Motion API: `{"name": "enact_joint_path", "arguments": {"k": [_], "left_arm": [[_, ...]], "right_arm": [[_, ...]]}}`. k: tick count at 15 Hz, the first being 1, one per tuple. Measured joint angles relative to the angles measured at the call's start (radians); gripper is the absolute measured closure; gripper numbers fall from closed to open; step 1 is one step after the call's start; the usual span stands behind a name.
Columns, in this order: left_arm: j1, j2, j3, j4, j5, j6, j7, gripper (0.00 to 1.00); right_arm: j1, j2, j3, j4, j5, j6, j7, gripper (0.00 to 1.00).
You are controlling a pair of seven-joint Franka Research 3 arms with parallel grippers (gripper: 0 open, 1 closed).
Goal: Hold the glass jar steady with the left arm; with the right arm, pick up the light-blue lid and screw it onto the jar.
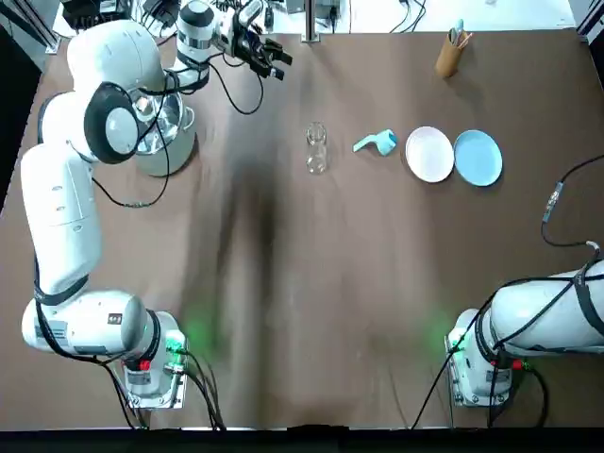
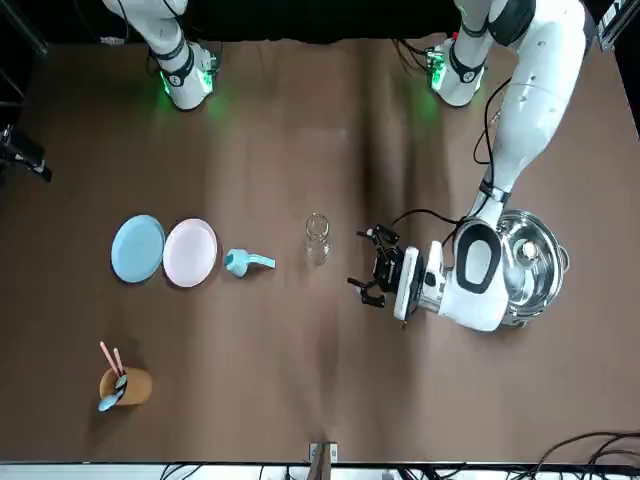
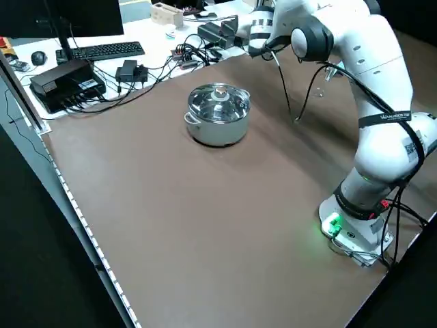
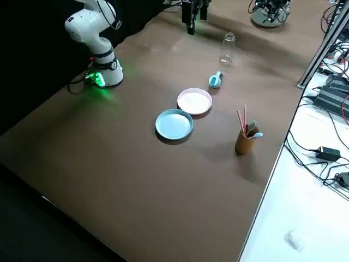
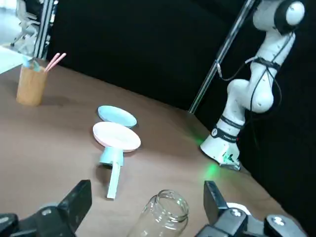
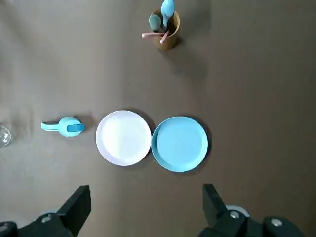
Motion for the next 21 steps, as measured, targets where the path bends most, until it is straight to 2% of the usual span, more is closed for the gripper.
{"name": "enact_joint_path", "arguments": {"k": [7, 13, 21], "left_arm": [[-0.037, 0.042, -0.003, 0.000, -0.054, 0.040, 0.100, 0.00], [-0.036, 0.129, -0.003, 0.001, -0.090, 0.041, 0.391, 0.00], [-0.042, 0.222, -0.003, 0.001, -0.197, 0.072, 0.699, 0.00]], "right_arm": [[0.000, 0.000, 0.000, 0.000, 0.000, 0.000, 0.000, 0.00], [0.001, 0.000, 0.004, 0.000, 0.000, -0.001, 0.000, 0.00], [0.000, 0.000, 0.004, 0.000, 0.000, 0.000, 0.000, 0.00]]}}
